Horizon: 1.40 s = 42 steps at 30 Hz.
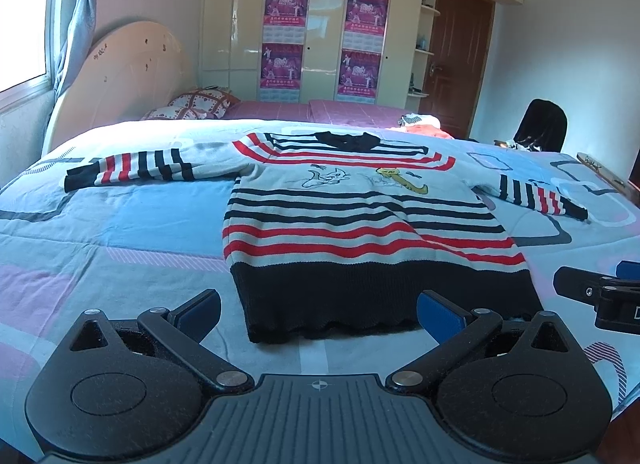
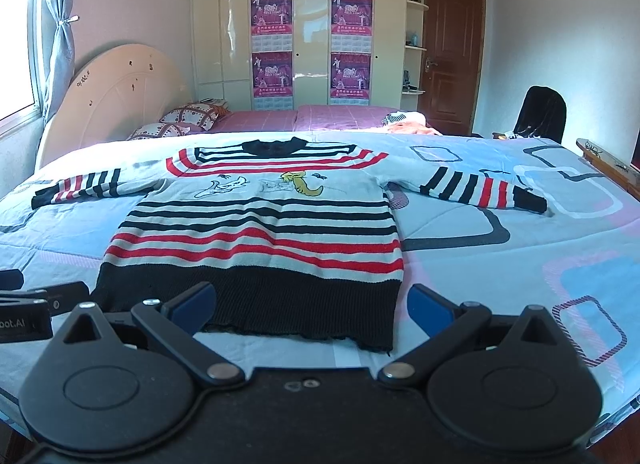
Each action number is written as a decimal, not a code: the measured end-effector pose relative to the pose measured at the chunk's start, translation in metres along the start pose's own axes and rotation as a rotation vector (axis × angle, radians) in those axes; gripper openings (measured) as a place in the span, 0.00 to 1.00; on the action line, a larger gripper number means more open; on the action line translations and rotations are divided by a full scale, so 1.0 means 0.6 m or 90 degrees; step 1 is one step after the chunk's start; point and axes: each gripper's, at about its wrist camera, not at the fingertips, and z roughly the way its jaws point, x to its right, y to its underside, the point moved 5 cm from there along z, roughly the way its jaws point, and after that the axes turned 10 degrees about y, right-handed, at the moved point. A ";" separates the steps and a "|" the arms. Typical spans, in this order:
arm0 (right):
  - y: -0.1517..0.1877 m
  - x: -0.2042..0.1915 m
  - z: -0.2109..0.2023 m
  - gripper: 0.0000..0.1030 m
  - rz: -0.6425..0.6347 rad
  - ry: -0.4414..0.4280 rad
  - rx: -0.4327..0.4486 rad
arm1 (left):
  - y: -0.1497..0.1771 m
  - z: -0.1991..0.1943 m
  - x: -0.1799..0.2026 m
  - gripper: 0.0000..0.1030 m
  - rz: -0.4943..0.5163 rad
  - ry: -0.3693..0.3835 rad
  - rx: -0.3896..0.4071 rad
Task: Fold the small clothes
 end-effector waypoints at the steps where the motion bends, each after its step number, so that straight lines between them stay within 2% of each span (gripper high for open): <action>1: 0.000 -0.001 0.000 0.99 0.000 0.000 0.002 | 0.000 0.000 0.000 1.00 0.001 0.000 -0.001; 42: -0.002 -0.006 0.001 0.99 -0.005 0.004 0.005 | -0.002 0.006 -0.005 1.00 0.005 -0.002 -0.003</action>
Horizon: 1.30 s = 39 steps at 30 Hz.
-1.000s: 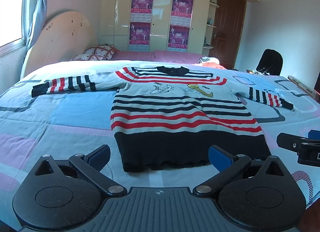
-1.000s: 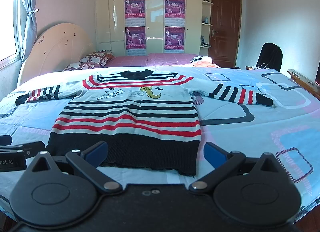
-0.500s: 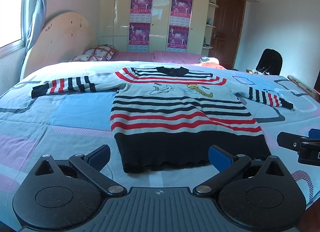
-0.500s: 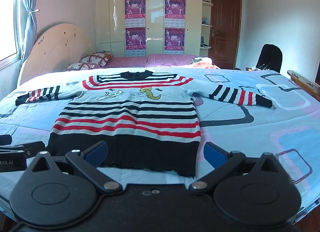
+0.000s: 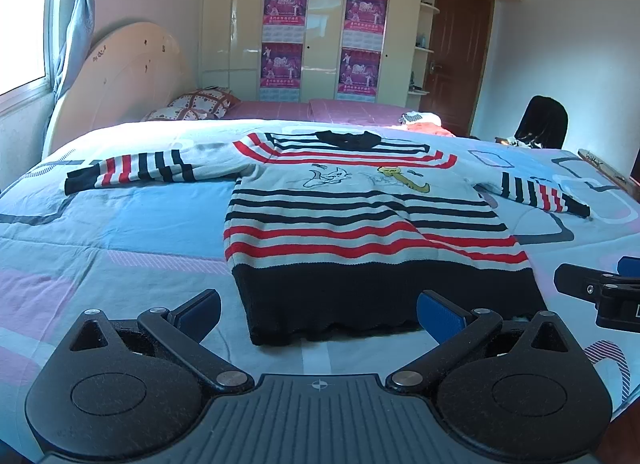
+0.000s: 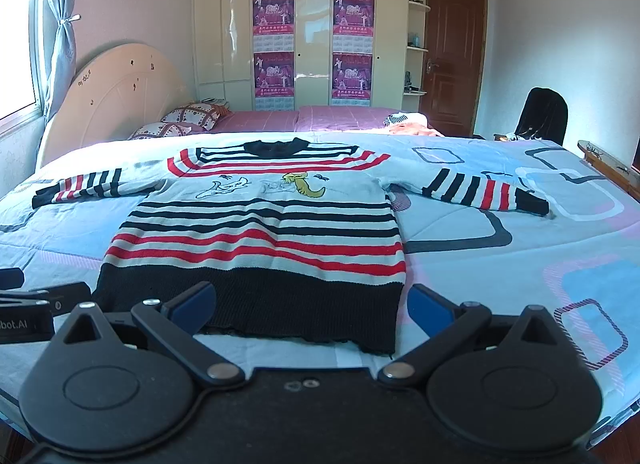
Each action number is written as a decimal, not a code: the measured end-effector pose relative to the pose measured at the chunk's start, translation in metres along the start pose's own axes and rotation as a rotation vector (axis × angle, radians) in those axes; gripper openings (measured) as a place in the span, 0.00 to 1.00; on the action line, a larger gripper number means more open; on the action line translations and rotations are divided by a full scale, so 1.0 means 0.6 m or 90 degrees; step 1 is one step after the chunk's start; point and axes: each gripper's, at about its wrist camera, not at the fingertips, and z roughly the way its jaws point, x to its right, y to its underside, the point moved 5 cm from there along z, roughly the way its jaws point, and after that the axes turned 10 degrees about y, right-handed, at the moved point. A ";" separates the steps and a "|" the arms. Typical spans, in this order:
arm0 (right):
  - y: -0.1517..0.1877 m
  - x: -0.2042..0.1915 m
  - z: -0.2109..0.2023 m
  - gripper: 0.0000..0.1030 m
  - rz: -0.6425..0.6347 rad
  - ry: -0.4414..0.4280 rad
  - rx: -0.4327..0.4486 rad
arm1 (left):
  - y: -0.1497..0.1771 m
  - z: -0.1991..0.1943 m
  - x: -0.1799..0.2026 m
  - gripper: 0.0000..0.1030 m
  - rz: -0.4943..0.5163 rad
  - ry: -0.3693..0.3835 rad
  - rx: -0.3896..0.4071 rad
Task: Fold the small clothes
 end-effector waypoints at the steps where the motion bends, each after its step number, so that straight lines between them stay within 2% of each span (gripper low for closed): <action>1: 0.000 0.000 0.000 0.99 0.001 0.000 0.000 | 0.000 0.000 0.000 1.00 0.000 0.000 0.000; 10: 0.001 -0.002 0.003 0.99 0.000 0.001 -0.003 | -0.002 0.005 0.001 1.00 0.001 -0.006 0.001; 14: 0.003 0.001 0.013 0.99 -0.002 0.003 -0.012 | -0.004 0.015 0.005 1.00 0.003 -0.002 -0.023; 17: 0.000 0.018 0.015 0.99 -0.005 0.014 -0.003 | -0.014 0.026 0.004 1.00 -0.039 0.039 -0.006; 19: -0.009 0.049 0.019 0.99 0.008 0.030 0.017 | -0.026 0.046 0.003 1.00 -0.051 0.045 -0.006; 20: -0.017 0.072 0.023 0.99 0.028 0.042 0.028 | -0.035 0.058 0.005 1.00 -0.051 0.064 -0.003; 24: -0.048 0.191 0.059 0.97 0.167 0.082 0.043 | -0.087 0.107 0.021 1.00 -0.048 0.097 0.019; 29: -0.080 0.339 0.154 0.96 0.287 0.118 0.048 | -0.155 0.201 0.054 1.00 -0.053 0.112 0.041; 31: -0.090 0.388 0.207 0.95 0.326 0.124 0.048 | -0.172 0.252 0.066 1.00 -0.064 0.122 0.022; 34: -0.101 0.453 0.300 0.94 0.380 0.137 0.034 | -0.194 0.324 0.087 1.00 -0.065 0.094 0.000; 39: -0.093 0.545 0.466 0.92 0.493 0.141 -0.015 | -0.204 0.439 0.133 1.00 -0.056 0.080 -0.055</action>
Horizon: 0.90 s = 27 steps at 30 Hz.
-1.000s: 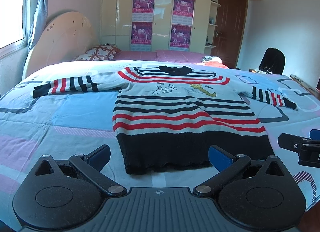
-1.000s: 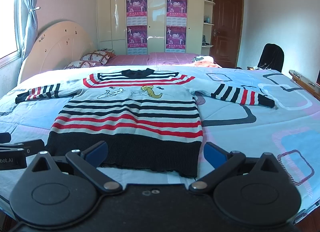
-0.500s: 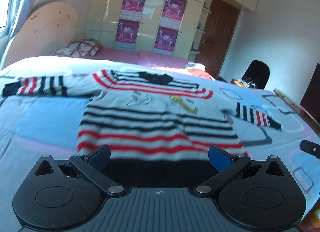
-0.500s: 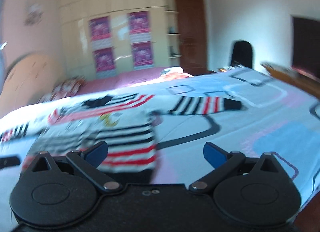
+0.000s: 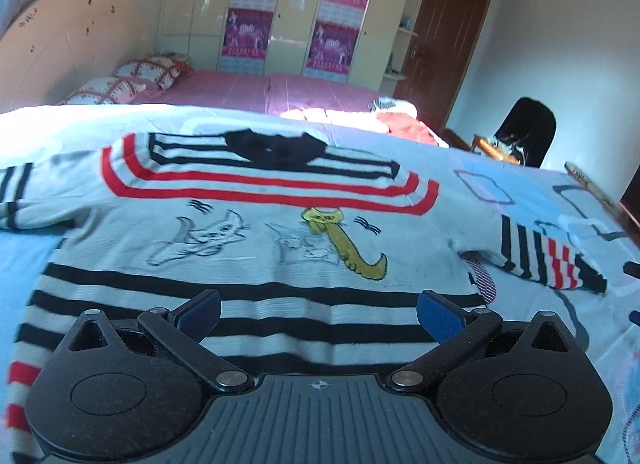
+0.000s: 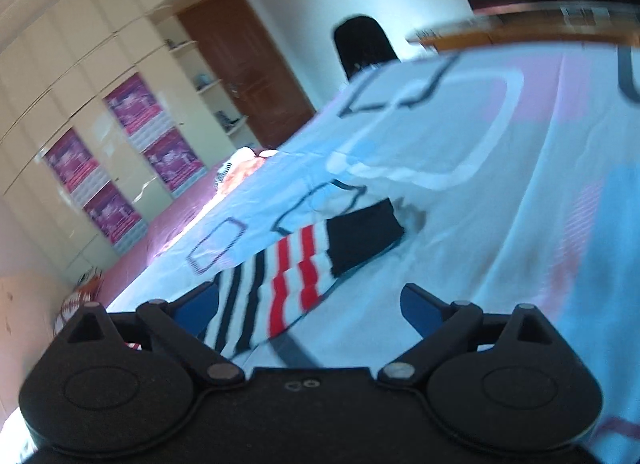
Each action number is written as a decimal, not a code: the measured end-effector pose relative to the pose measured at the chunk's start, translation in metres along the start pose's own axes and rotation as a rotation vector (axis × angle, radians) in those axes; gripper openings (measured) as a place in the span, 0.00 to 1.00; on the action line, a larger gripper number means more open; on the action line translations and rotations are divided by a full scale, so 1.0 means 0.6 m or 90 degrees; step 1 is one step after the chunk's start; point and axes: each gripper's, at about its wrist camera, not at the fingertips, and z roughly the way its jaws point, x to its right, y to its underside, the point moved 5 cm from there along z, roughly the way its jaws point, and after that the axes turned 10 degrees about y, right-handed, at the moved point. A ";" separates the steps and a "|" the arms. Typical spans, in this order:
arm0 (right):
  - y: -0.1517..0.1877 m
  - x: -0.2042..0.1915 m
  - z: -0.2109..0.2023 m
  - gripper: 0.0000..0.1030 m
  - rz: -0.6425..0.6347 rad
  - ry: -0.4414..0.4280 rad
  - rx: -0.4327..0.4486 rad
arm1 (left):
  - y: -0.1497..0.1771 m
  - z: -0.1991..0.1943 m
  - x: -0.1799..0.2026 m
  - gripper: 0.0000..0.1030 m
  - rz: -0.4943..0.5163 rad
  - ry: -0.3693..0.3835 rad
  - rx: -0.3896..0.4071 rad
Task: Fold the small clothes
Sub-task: 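Grasp the black cuff of one sleeve with the right gripper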
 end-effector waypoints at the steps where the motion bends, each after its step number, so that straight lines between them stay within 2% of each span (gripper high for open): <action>1: -0.005 0.007 0.035 0.90 0.015 0.009 -0.010 | 0.000 0.017 0.009 1.00 0.003 -0.001 -0.007; 2: -0.007 0.013 0.062 0.82 0.028 0.014 -0.018 | 0.000 0.032 0.017 1.00 0.005 -0.003 -0.014; 3: -0.007 0.018 0.089 0.68 0.042 0.018 -0.030 | 0.001 0.047 0.023 1.00 0.007 -0.005 -0.021; 5: -0.005 0.028 0.135 0.54 0.078 0.018 -0.063 | 0.003 0.068 0.032 1.00 0.010 -0.011 -0.030; 11: -0.020 0.021 0.171 0.53 0.117 -0.015 -0.059 | -0.003 0.105 0.021 1.00 -0.009 -0.042 -0.046; 13: -0.027 0.015 0.183 0.18 0.110 -0.018 -0.059 | -0.005 0.113 0.016 1.00 -0.012 -0.052 -0.051; 14: -0.025 0.010 0.188 0.08 0.093 -0.011 -0.066 | -0.006 0.115 0.014 1.00 -0.016 -0.056 -0.052; 18: -0.023 -0.005 0.178 0.07 -0.003 0.062 -0.044 | -0.014 0.113 0.002 1.00 -0.010 -0.086 -0.050; 20: -0.018 -0.037 0.167 0.07 -0.141 0.120 0.010 | -0.022 0.111 -0.012 1.00 0.006 -0.117 -0.048; 21: -0.011 -0.045 0.173 0.07 -0.181 0.133 0.009 | -0.024 0.110 -0.020 1.00 0.007 -0.127 -0.049; 27: -0.028 -0.017 0.178 0.07 -0.066 0.084 -0.024 | -0.033 0.092 -0.105 1.00 -0.064 -0.154 -0.045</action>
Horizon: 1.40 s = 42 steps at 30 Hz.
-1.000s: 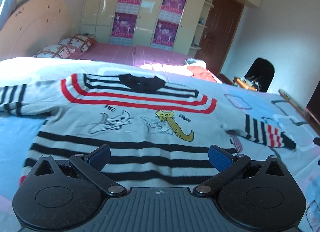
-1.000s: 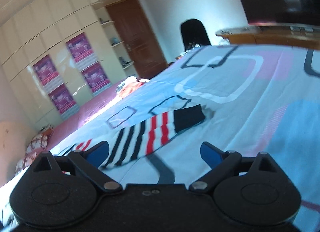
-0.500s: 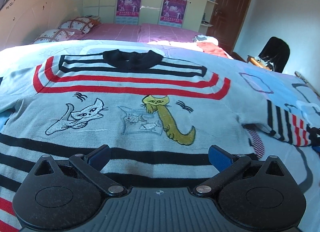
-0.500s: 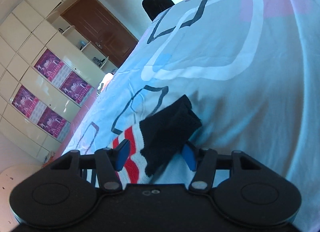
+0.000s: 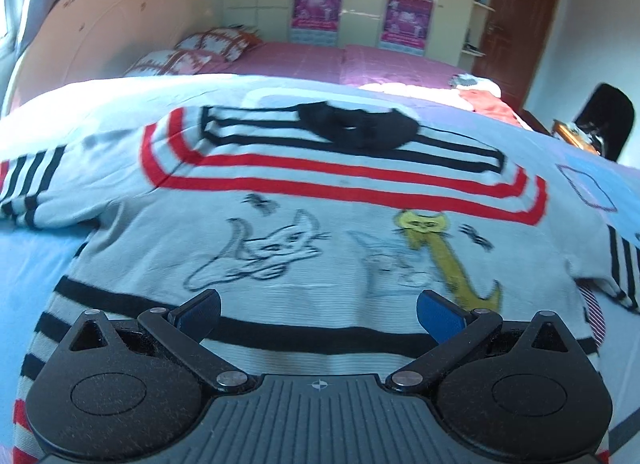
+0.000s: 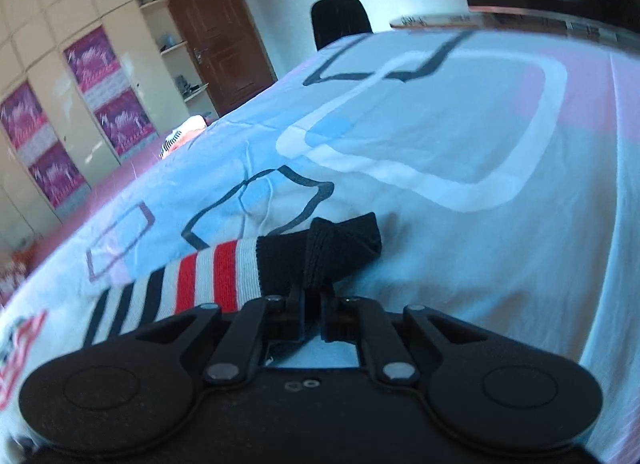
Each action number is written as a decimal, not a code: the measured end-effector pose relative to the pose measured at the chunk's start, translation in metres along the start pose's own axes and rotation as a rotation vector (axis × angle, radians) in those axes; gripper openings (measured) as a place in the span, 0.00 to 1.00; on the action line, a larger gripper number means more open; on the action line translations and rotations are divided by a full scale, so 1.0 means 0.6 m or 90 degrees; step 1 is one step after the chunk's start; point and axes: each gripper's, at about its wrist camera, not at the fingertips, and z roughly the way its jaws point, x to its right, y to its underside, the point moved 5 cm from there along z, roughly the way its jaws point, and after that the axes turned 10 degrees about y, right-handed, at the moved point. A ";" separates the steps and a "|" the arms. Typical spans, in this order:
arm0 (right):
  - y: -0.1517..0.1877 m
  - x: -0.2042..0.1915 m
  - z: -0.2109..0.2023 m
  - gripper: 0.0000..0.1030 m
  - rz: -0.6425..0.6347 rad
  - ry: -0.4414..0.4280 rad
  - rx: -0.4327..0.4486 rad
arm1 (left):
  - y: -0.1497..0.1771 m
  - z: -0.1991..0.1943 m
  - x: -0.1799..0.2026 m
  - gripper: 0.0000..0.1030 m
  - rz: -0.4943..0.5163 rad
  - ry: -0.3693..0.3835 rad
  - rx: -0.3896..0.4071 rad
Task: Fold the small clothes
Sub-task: 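Grasp the black cuff of one sleeve with the right gripper, then fold the held sleeve across the sweater body while the left gripper grasps the other cuff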
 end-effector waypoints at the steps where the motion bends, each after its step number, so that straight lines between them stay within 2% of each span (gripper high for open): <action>1: -0.002 0.000 -0.005 0.07 0.003 -0.005 0.002 | -0.001 0.002 -0.015 1.00 -0.010 -0.006 -0.002; 3: -0.004 -0.016 -0.022 0.07 0.000 -0.026 0.017 | -0.003 0.005 -0.043 1.00 -0.012 -0.023 0.002; 5: -0.005 -0.047 -0.041 0.07 -0.013 -0.054 0.034 | -0.007 0.006 -0.066 1.00 -0.013 -0.013 0.008; 8: 0.003 -0.123 -0.077 0.07 -0.048 -0.114 0.052 | -0.014 0.000 -0.101 1.00 -0.010 -0.018 0.034; 10: 0.023 -0.198 -0.107 0.07 -0.086 -0.168 0.057 | -0.020 -0.008 -0.123 1.00 -0.009 -0.011 0.057; 14: 0.093 -0.347 -0.163 0.07 -0.155 -0.274 0.035 | -0.026 -0.026 -0.175 1.00 -0.030 -0.007 0.073; 17: 0.158 -0.445 -0.193 0.07 -0.191 -0.339 -0.003 | -0.029 -0.041 -0.231 1.00 -0.050 -0.026 0.087; 20: 0.225 -0.527 -0.219 0.07 -0.226 -0.383 -0.041 | -0.032 -0.057 -0.296 1.00 -0.074 -0.047 0.091; 25: 0.321 -0.620 -0.233 0.07 -0.273 -0.407 -0.092 | -0.037 -0.068 -0.361 1.00 -0.086 -0.053 0.080; 28: 0.363 -0.643 -0.220 0.10 -0.301 -0.393 -0.130 | -0.036 -0.069 -0.379 0.99 -0.105 -0.030 0.079; 29: 0.378 -0.649 -0.213 0.14 -0.315 -0.389 -0.156 | -0.036 -0.066 -0.378 0.89 -0.104 -0.023 0.075; 30: 0.382 -0.650 -0.220 0.24 -0.317 -0.400 -0.145 | -0.038 -0.061 -0.377 0.83 -0.104 -0.020 0.070; 32: 0.377 -0.652 -0.251 0.53 -0.337 -0.434 -0.133 | -0.038 -0.055 -0.368 0.79 -0.102 0.000 0.059; 33: 0.371 -0.646 -0.271 0.59 -0.338 -0.443 -0.104 | -0.041 -0.049 -0.358 0.78 -0.101 0.017 0.058; 34: 0.364 -0.633 -0.291 0.59 -0.340 -0.450 -0.067 | -0.045 -0.040 -0.344 0.76 -0.101 0.036 0.054; 35: 0.353 -0.619 -0.305 0.56 -0.341 -0.448 -0.043 | -0.050 -0.030 -0.329 0.68 -0.099 0.062 0.050; 38: 0.318 -0.564 -0.318 0.46 -0.309 -0.424 -0.024 | -0.067 0.016 -0.262 0.47 -0.101 0.163 0.030; 40: 0.293 -0.522 -0.310 0.43 -0.283 -0.393 -0.015 | -0.072 0.060 -0.216 0.44 -0.131 0.236 -0.001; 42: 0.275 -0.490 -0.304 0.43 -0.264 -0.369 -0.012 | -0.077 0.095 -0.179 0.44 -0.144 0.274 -0.016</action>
